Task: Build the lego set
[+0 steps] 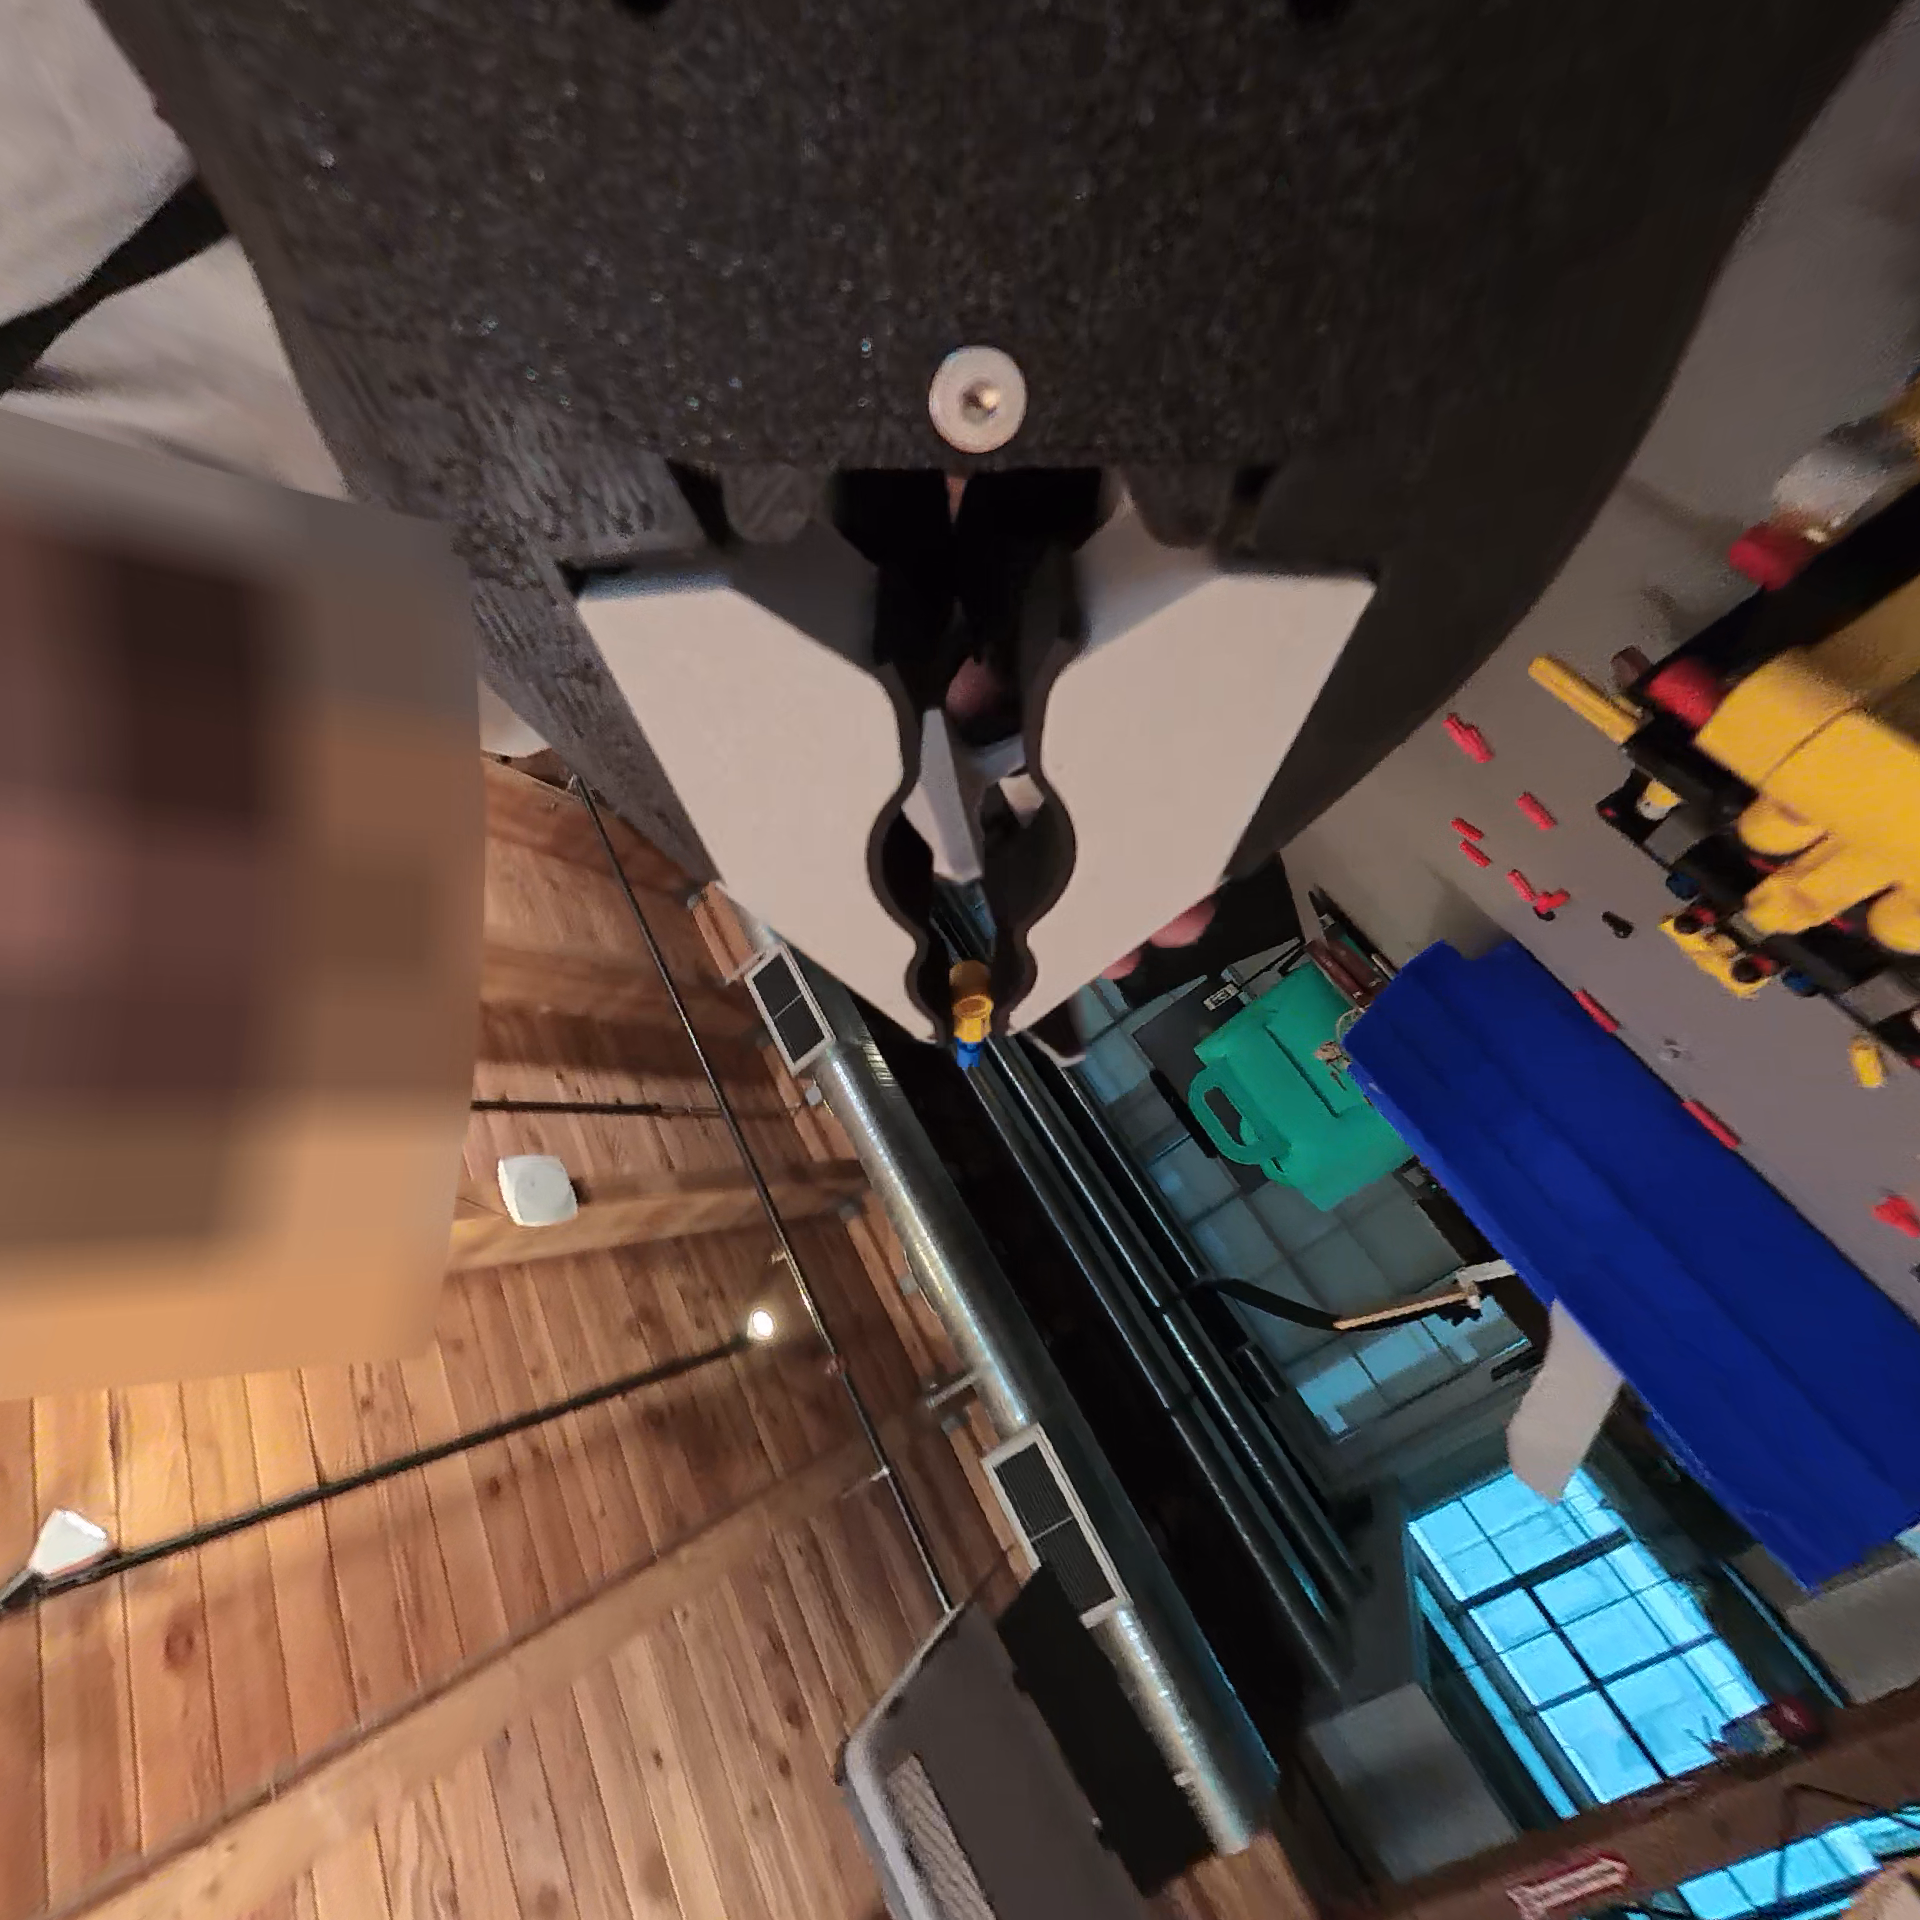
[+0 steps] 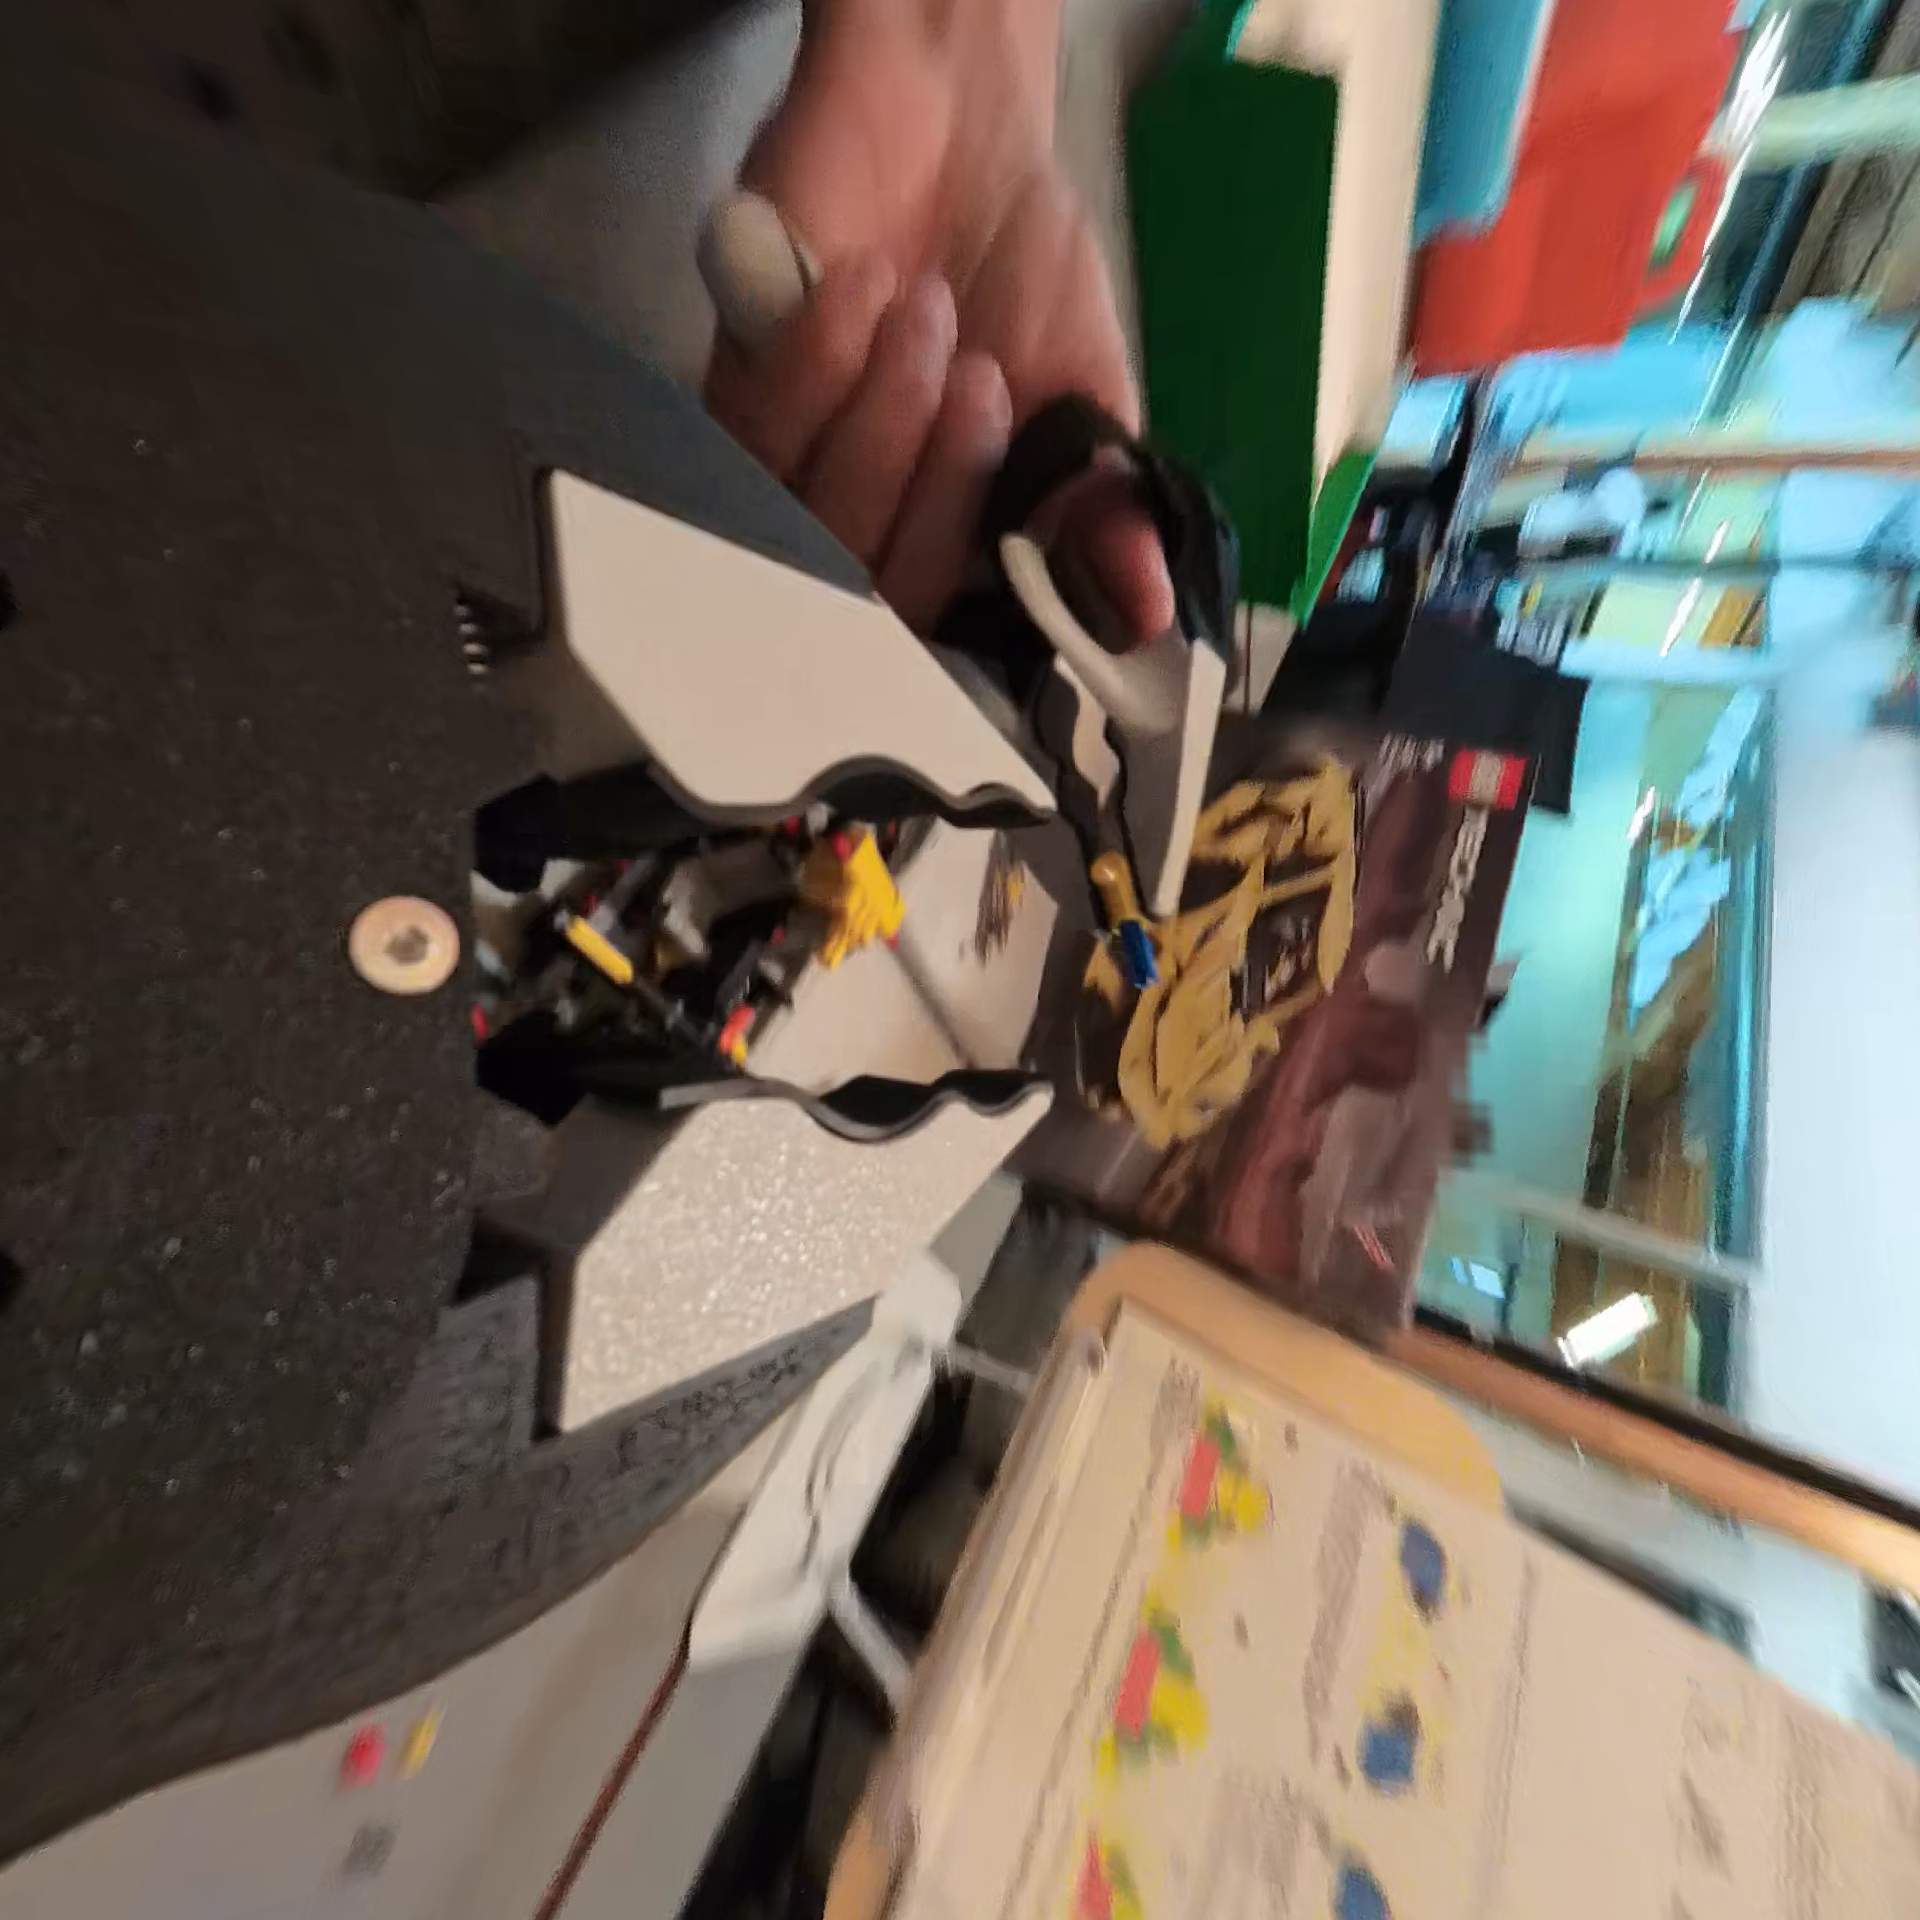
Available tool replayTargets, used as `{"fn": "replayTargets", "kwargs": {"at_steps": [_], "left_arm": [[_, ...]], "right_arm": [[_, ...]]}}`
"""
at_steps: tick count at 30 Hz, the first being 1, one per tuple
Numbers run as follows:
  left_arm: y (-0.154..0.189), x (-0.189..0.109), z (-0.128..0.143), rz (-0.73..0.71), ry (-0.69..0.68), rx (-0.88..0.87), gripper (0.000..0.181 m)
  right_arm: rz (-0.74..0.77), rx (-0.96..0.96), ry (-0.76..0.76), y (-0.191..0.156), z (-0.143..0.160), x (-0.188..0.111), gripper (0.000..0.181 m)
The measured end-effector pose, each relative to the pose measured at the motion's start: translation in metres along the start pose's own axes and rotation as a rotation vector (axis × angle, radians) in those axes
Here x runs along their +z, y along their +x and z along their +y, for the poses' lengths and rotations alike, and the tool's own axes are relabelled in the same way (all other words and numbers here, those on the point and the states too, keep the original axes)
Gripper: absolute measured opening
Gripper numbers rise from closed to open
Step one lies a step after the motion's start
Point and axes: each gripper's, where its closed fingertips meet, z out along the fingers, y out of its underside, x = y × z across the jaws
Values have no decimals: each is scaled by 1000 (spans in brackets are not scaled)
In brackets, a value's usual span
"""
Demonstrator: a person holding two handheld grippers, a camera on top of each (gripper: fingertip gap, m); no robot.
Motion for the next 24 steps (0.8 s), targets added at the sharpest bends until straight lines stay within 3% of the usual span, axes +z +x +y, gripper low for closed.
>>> {"fn": "replayTargets", "kwargs": {"at_steps": [3,5,24], "left_arm": [[-8,0,2,-30,19,-46,7],[-12,0,4,-45,25,-74,7],[-15,4,16,-62,-1,-60,7]], "right_arm": [[108,-272,-50,-3,-3,1,42],[126,-351,-74,-4,1,5,39],[133,-360,-110,-2,7,4,24]]}}
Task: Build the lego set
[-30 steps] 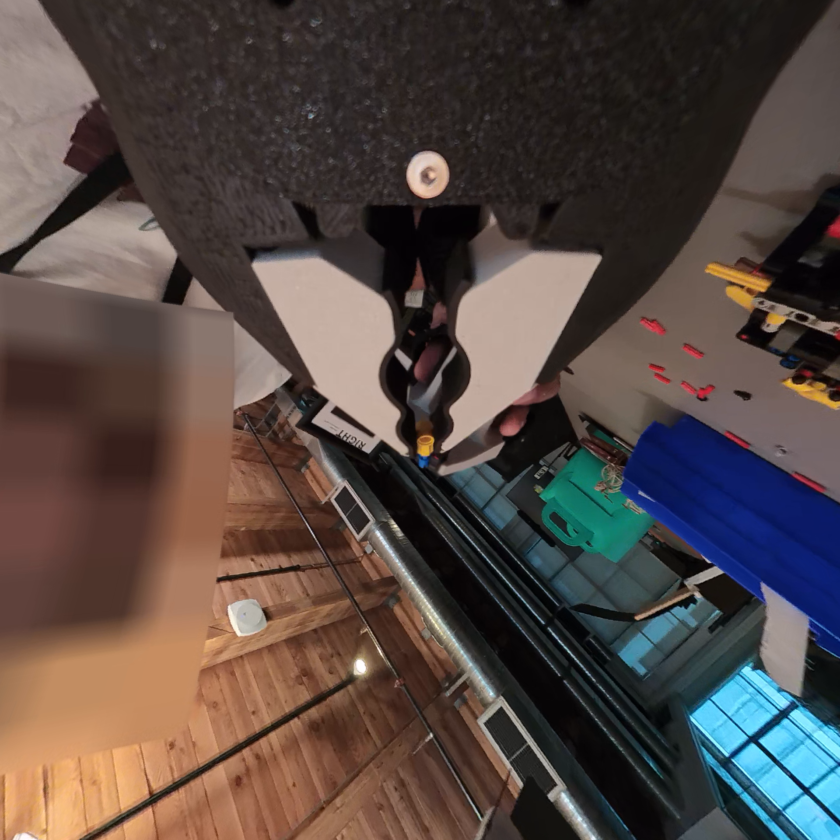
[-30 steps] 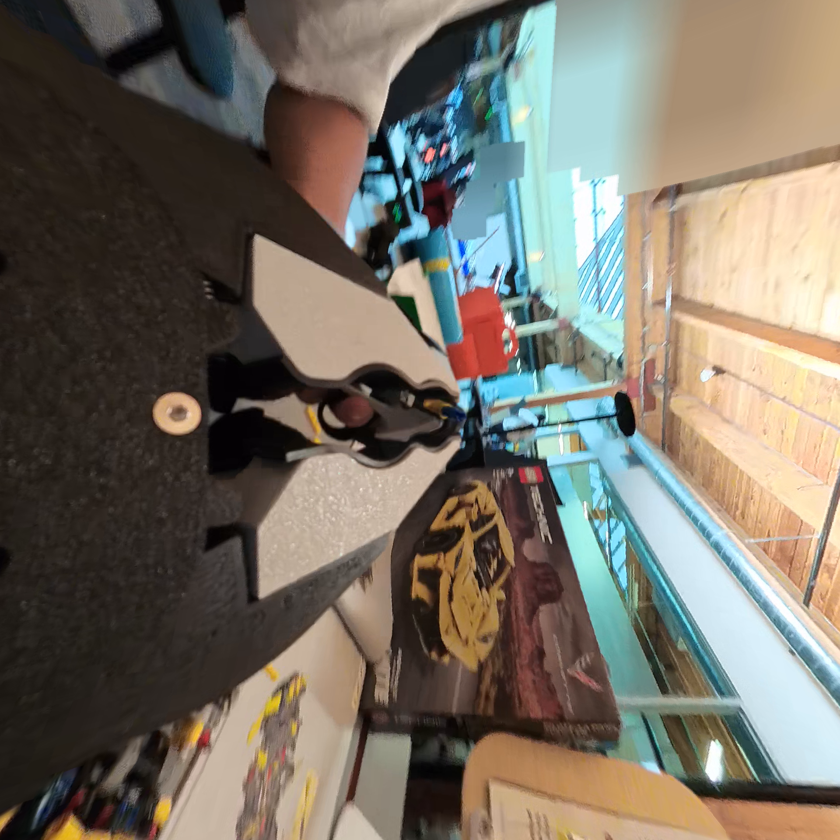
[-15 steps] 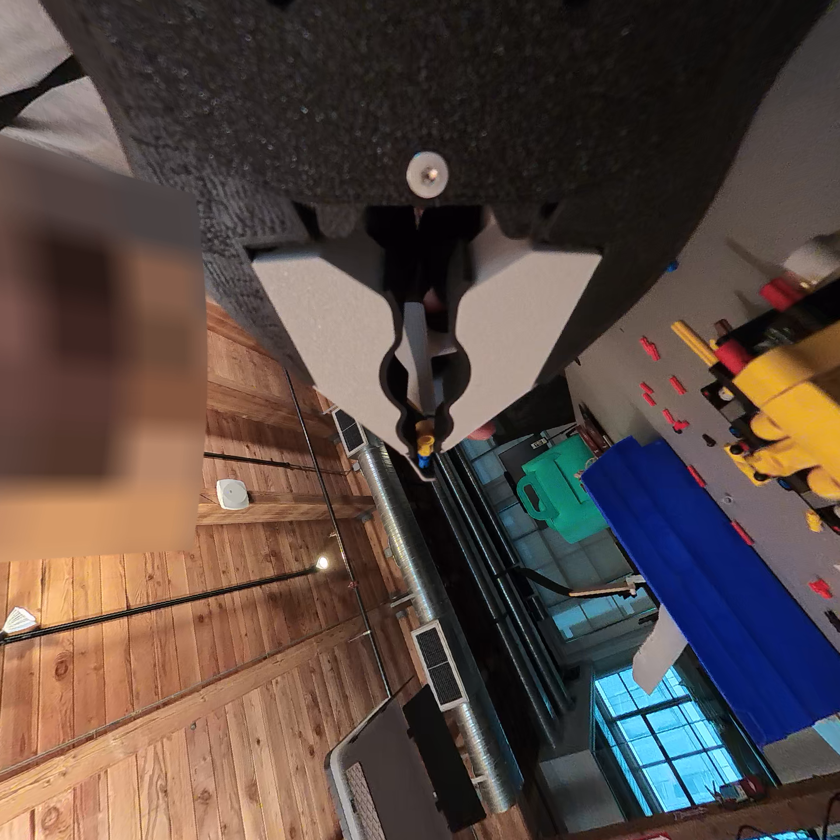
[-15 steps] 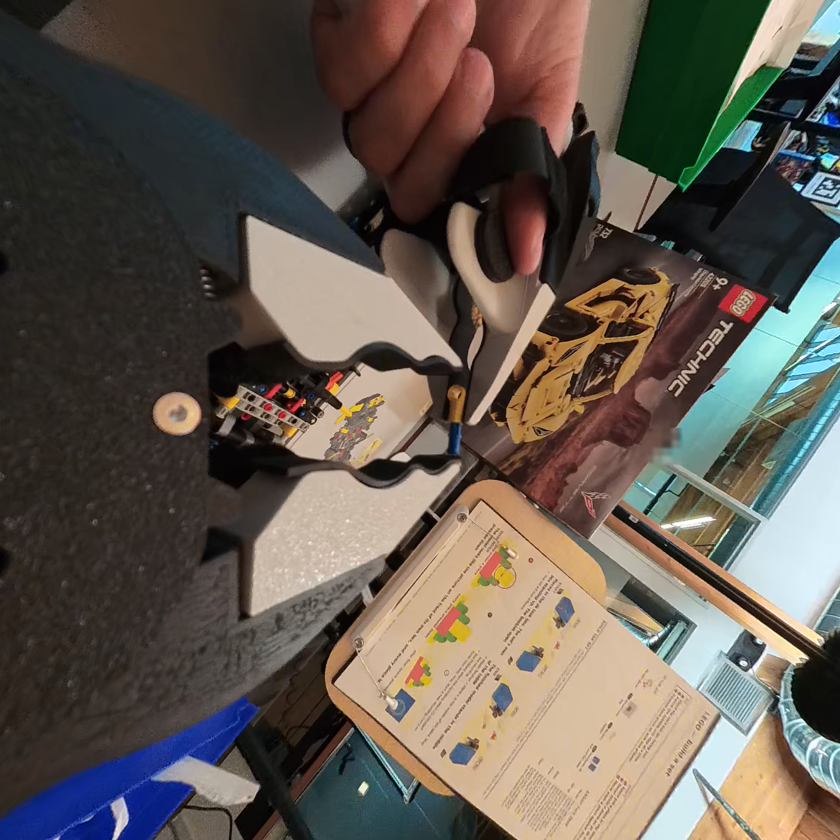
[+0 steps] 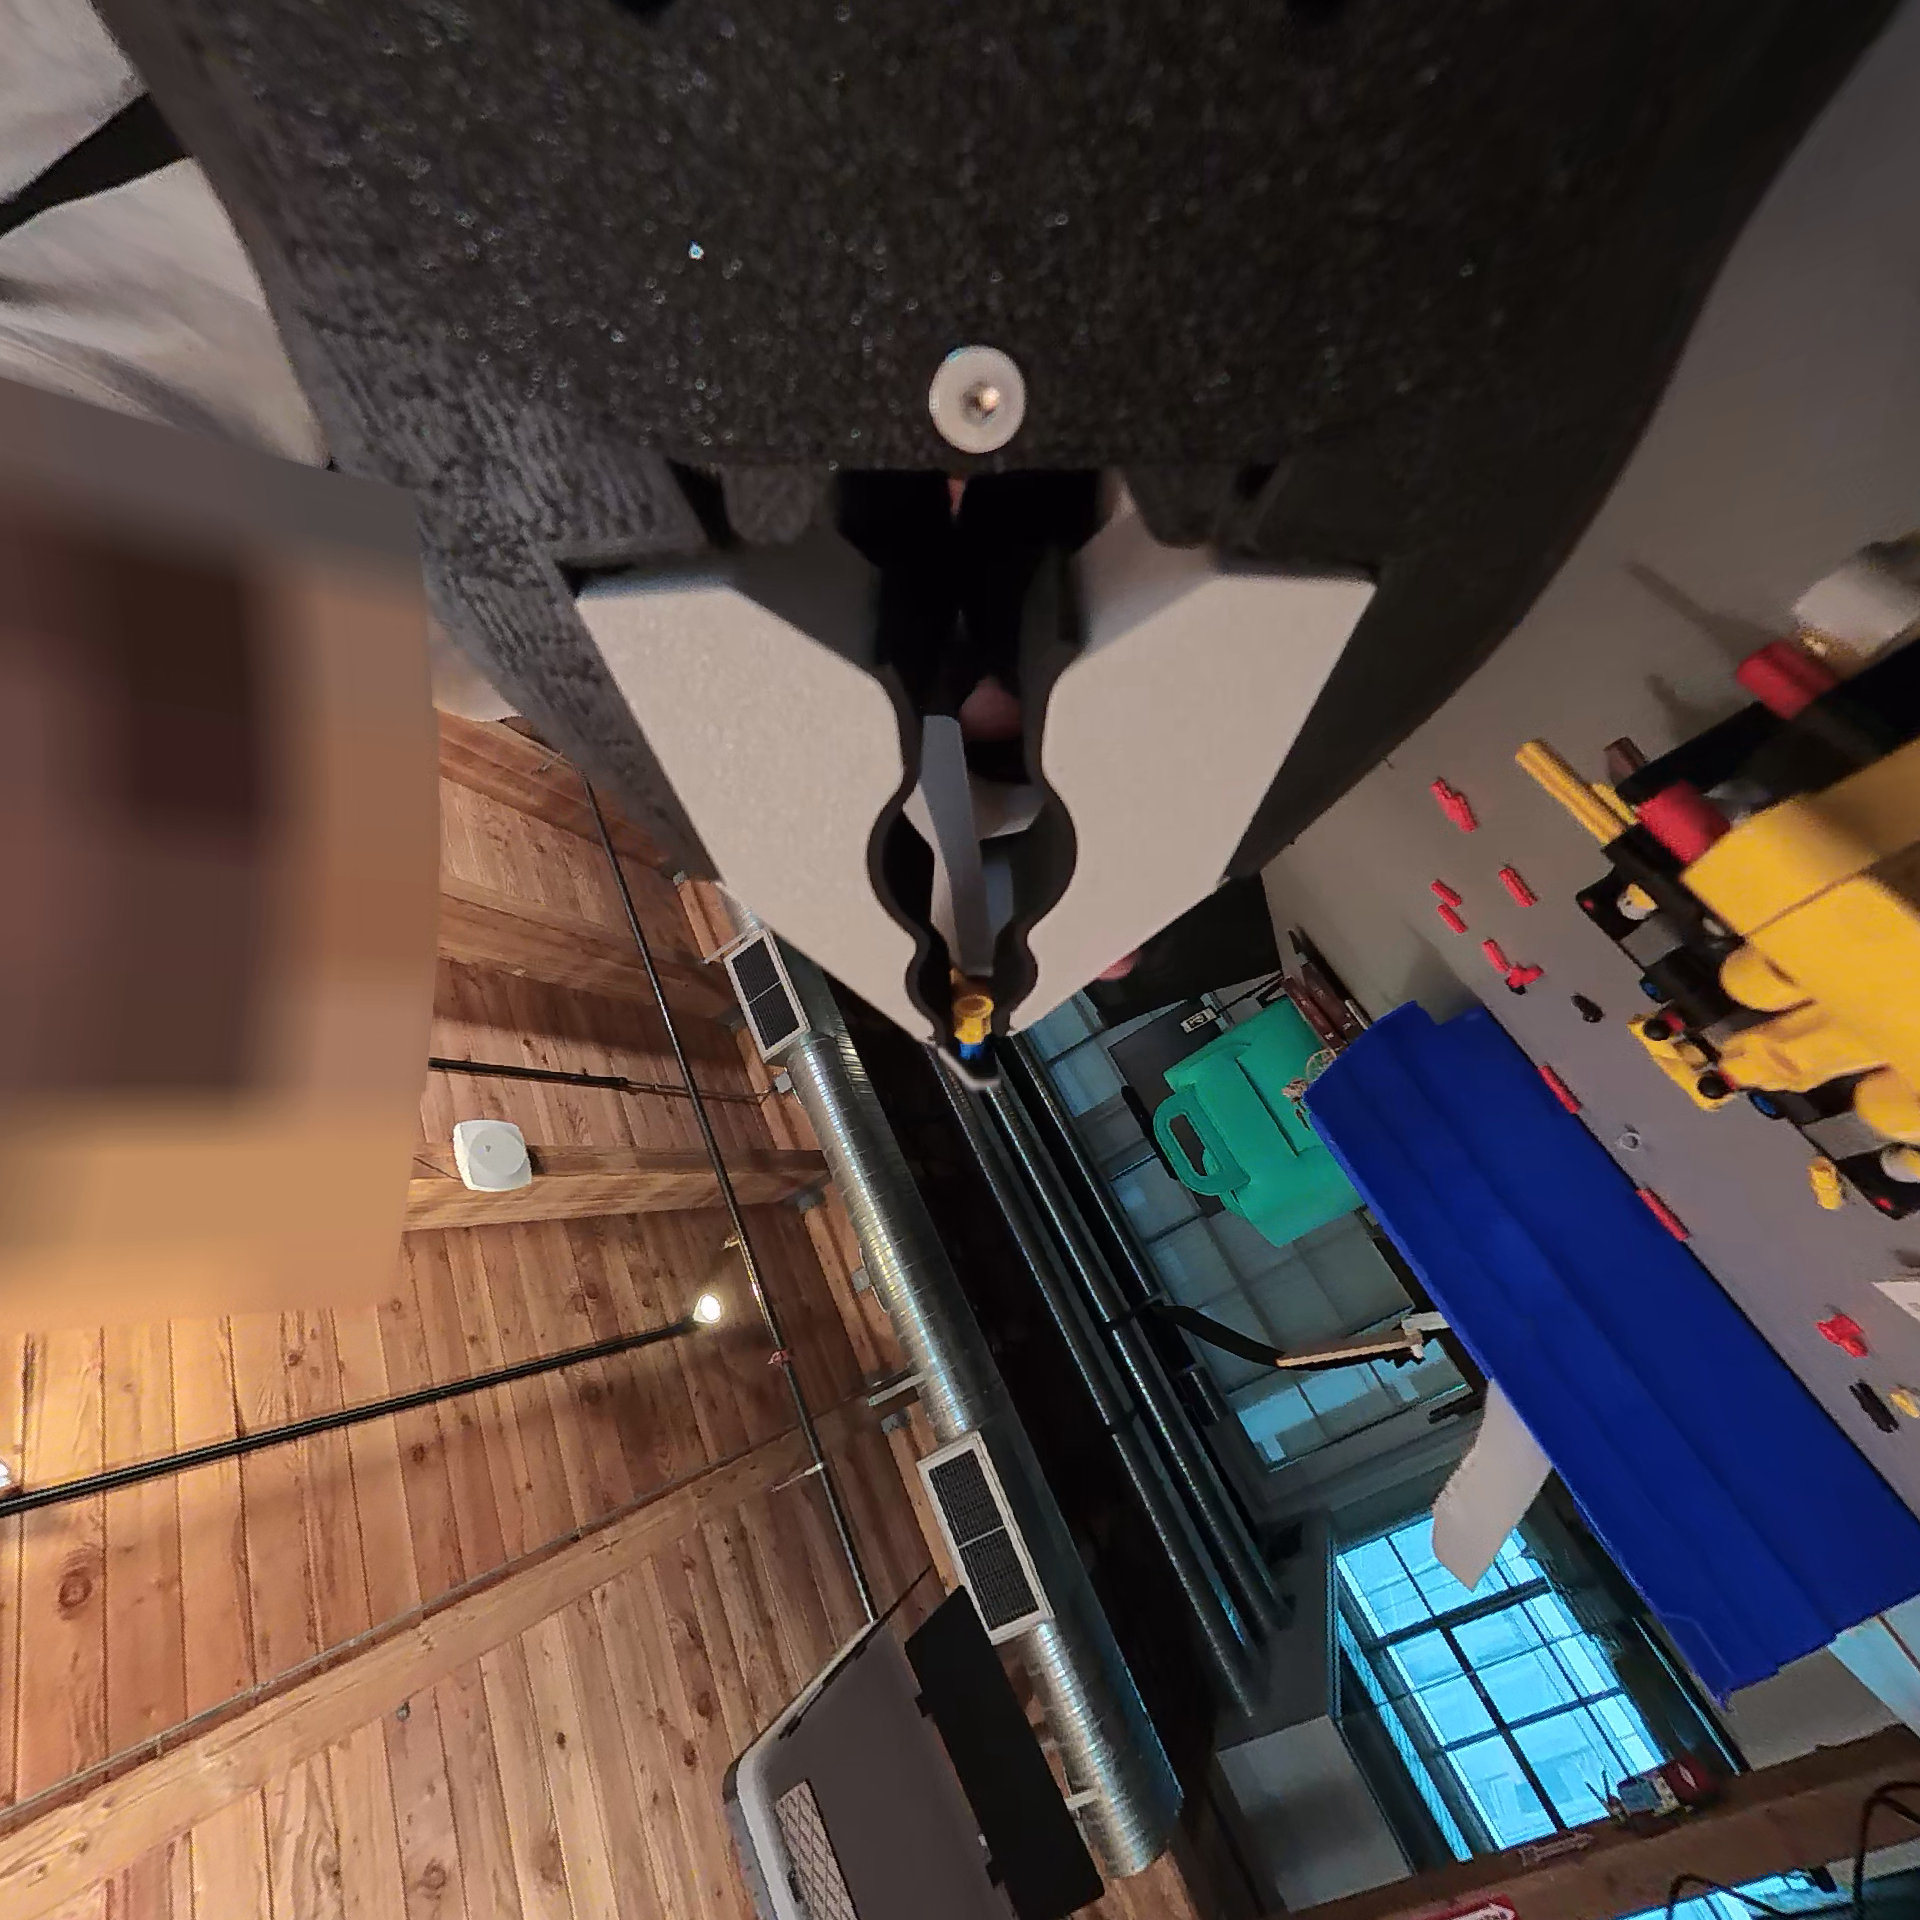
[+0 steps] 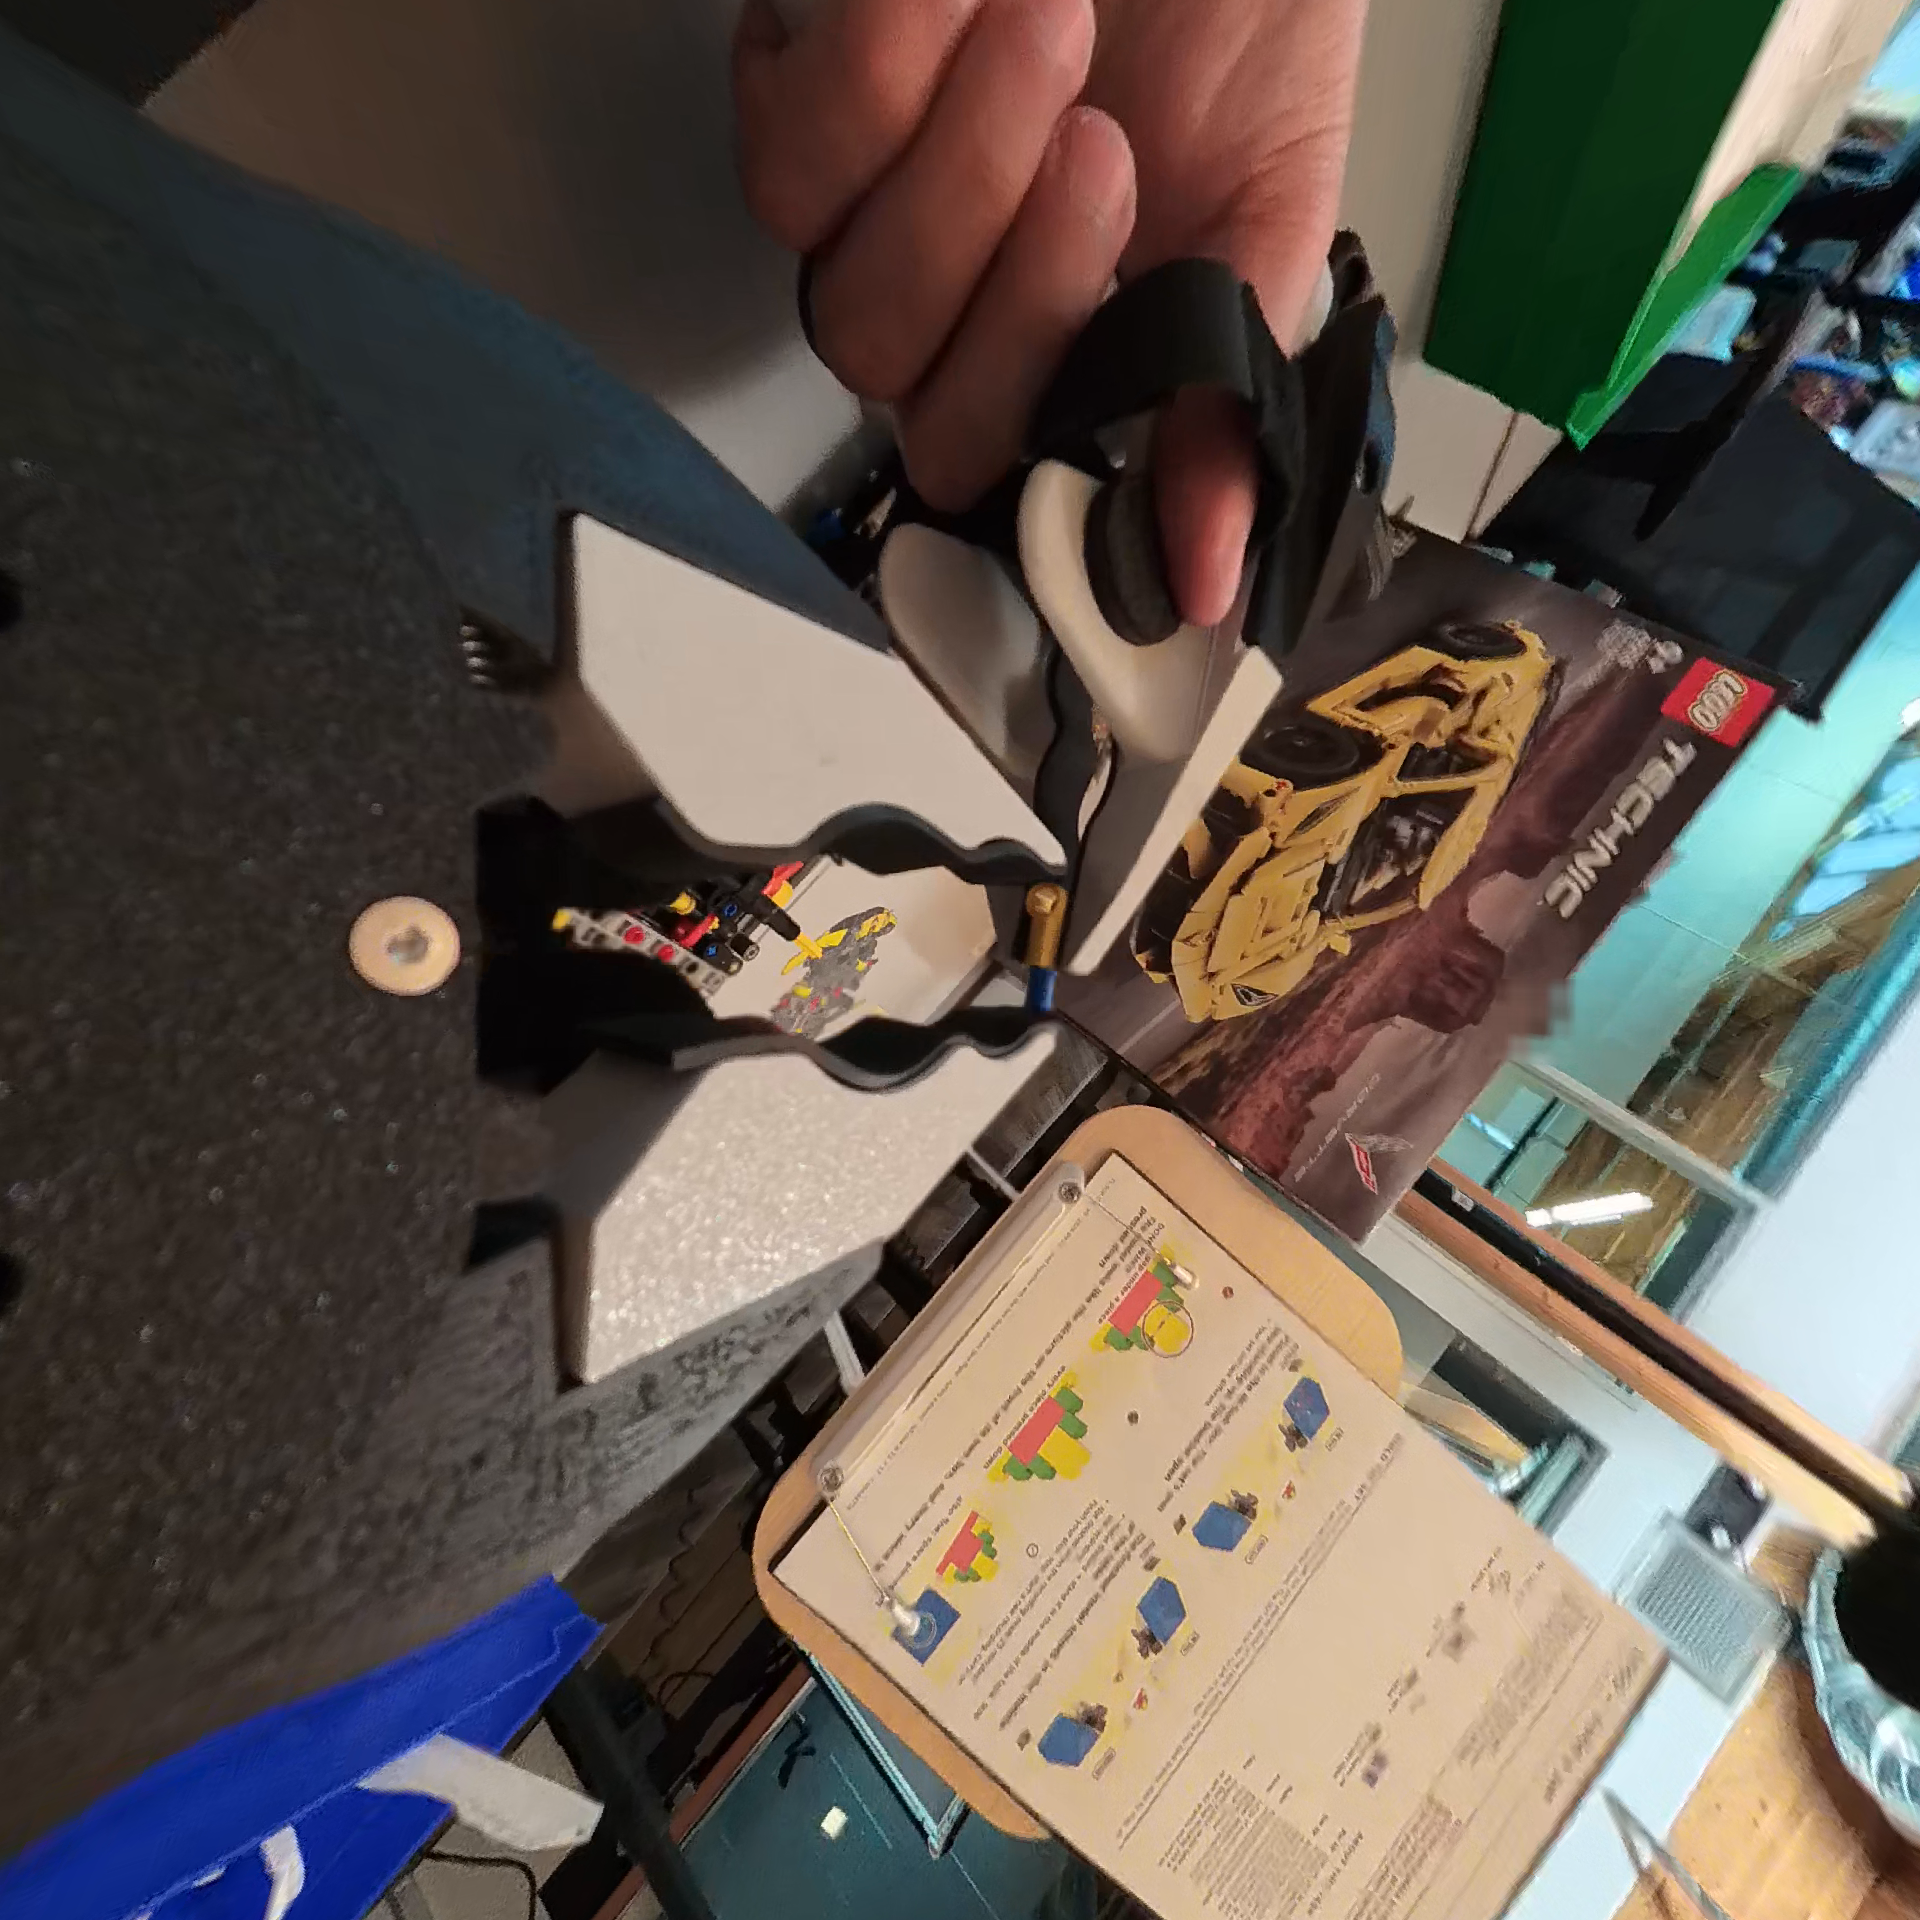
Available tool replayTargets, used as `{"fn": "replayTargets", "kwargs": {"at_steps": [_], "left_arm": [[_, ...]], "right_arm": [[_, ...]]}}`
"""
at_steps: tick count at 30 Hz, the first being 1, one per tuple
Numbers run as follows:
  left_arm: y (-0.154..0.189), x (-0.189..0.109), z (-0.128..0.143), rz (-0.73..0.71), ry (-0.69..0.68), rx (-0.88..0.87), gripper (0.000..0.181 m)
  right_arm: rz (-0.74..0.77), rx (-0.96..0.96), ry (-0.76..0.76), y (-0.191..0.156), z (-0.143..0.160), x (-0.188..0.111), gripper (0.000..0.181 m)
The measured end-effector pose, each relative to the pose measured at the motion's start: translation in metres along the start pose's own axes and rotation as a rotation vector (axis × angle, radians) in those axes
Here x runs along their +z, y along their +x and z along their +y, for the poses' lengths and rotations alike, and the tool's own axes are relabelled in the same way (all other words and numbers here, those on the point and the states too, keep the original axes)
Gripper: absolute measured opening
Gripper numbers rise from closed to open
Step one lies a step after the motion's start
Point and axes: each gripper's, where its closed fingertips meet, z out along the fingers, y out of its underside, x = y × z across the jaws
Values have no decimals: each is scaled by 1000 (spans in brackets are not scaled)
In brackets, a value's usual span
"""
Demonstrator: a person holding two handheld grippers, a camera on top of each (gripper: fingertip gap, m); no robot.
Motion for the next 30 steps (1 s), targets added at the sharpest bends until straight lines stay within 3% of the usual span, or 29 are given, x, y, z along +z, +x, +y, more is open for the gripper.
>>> {"fn": "replayTargets", "kwargs": {"at_steps": [7,13,18,23,27,30], "left_arm": [[2,1,0,-4,-11,26,7],[4,-6,-17,-82,-36,203,7],[-24,-35,-58,-454,-74,598,7],[-42,-65,-91,-779,-126,976,7],[-54,-81,-101,-894,-172,1064,7],[-68,-90,-101,-922,-242,1051,7]], "right_arm": [[-8,34,21,0,-2,-1,24],[-179,468,48,8,-5,-5,28],[-259,768,-253,64,73,25,26],[-302,692,-600,102,171,77,27],[-295,795,-514,94,181,87,24],[-262,625,-529,91,181,73,18]]}}
